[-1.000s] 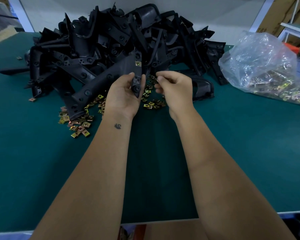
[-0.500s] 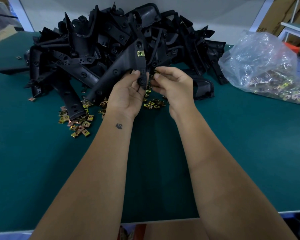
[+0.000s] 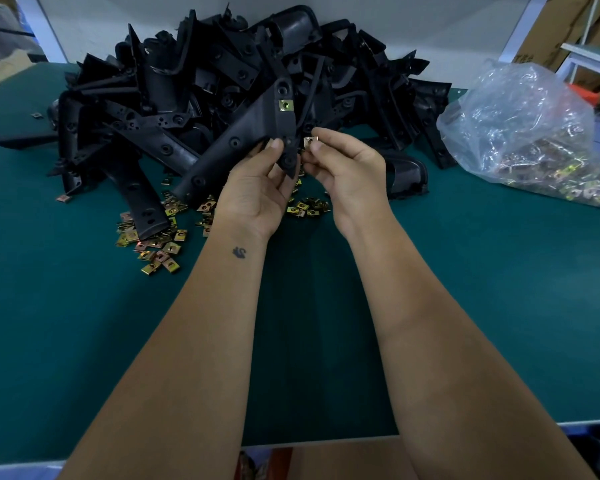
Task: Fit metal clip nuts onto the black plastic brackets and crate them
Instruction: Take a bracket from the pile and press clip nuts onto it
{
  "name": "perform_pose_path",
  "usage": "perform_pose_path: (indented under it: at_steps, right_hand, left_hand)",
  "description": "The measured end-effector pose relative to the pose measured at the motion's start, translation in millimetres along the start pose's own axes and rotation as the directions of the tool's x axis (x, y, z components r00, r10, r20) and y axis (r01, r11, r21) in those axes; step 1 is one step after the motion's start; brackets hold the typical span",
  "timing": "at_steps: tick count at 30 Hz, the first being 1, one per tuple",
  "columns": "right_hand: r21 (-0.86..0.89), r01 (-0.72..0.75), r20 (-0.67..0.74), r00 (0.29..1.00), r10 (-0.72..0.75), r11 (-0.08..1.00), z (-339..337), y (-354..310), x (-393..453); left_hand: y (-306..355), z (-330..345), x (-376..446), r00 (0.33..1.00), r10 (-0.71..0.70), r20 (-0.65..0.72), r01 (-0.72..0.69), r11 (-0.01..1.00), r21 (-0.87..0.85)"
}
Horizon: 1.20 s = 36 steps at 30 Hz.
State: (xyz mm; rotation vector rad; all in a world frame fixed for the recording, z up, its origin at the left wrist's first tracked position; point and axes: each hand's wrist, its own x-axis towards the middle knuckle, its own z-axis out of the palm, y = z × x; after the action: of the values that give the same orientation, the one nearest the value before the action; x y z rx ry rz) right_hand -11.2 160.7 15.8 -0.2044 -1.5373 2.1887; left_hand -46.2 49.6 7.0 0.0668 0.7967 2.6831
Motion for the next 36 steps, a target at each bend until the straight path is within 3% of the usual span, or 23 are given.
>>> perform_pose_path:
  at_steps: [11, 24, 36]
  right_hand:
    - [-0.035, -0.014, 0.039, 0.999, 0.016, 0.999, 1.5, -1.4, -2.2]
    - [0.042, -0.074, 0.043, 0.996, 0.073, 0.996, 2.2, -6.1, -5.2]
    - [-0.114, 0.047, 0.005, 0.999, -0.047, 0.992, 2.3, -0.5, -4.3]
  left_hand:
    - [-0.5, -1.3, 0.4, 1.0, -0.027, 0.005, 0.027, 0.999, 0.036]
    - [-1.1, -2.4, 1.6, 0.998, -0.047, 0.047, 0.043, 0.996, 0.074]
    - [-0.2, -3.2, 1.2, 0.997, -0.069, 0.04, 0.067, 0.996, 0.066]
